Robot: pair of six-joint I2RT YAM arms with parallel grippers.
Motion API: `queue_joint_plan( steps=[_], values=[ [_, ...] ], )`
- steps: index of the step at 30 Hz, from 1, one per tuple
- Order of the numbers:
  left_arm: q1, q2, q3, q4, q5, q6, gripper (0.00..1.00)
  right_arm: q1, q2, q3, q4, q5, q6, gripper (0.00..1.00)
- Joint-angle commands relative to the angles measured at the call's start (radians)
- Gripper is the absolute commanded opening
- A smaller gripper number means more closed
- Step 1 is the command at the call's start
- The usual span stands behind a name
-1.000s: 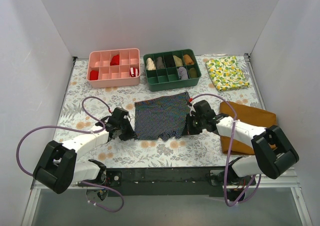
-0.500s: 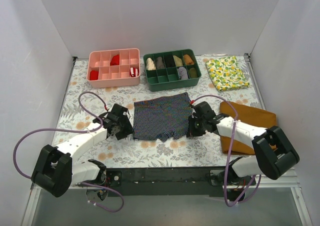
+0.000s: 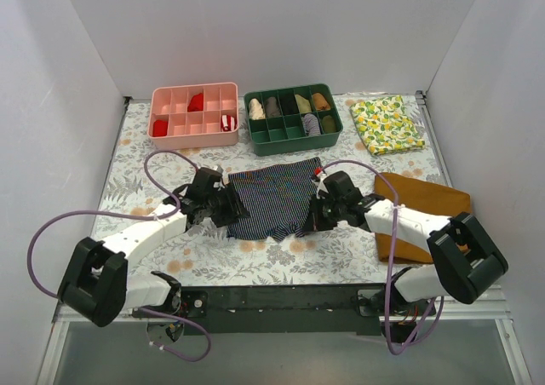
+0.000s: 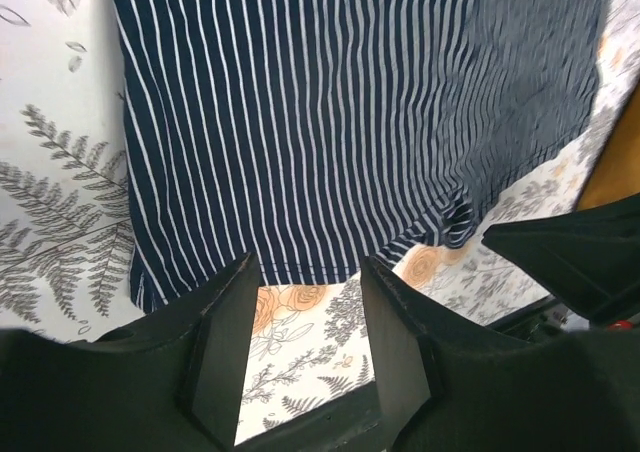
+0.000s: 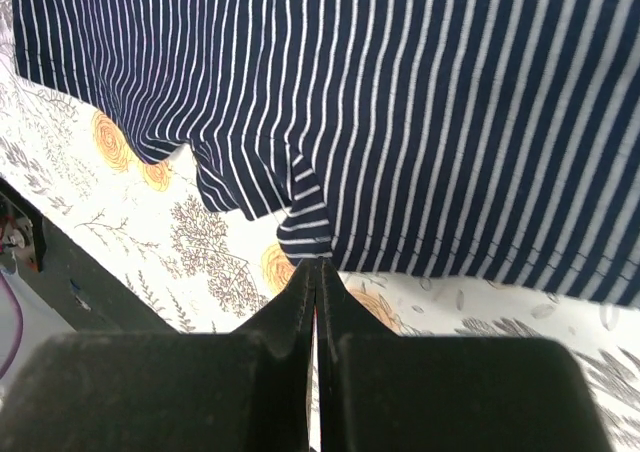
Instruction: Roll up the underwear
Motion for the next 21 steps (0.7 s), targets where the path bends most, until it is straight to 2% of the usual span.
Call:
queue_joint_plan(
  steps=[1,3,7,10,16,21],
  values=[
    [-0.019,0.069,-0.043,0.084,0.065,0.000,0.44,0.015,0.051,0.036,0.087,-0.037,0.027,0.01],
    [-0.024,0.092,-0.055,0.088,0.048,0.002,0.43,0.015,0.080,0.037,0.082,-0.008,0.028,0.01],
    [-0.027,0.121,-0.095,0.059,-0.032,-0.001,0.42,0.014,0.114,0.043,-0.040,0.188,0.019,0.01],
    [-0.027,0.098,-0.109,0.055,-0.037,0.017,0.42,0.009,0.139,0.034,-0.101,0.262,0.010,0.01],
    [-0.028,-0.037,-0.085,0.087,0.025,0.077,0.49,0.009,0.139,-0.036,-0.099,0.266,0.031,0.01],
    [-0.028,-0.089,-0.034,0.021,-0.018,0.083,0.52,0.009,0.092,-0.065,-0.112,0.267,0.054,0.01]
  ],
)
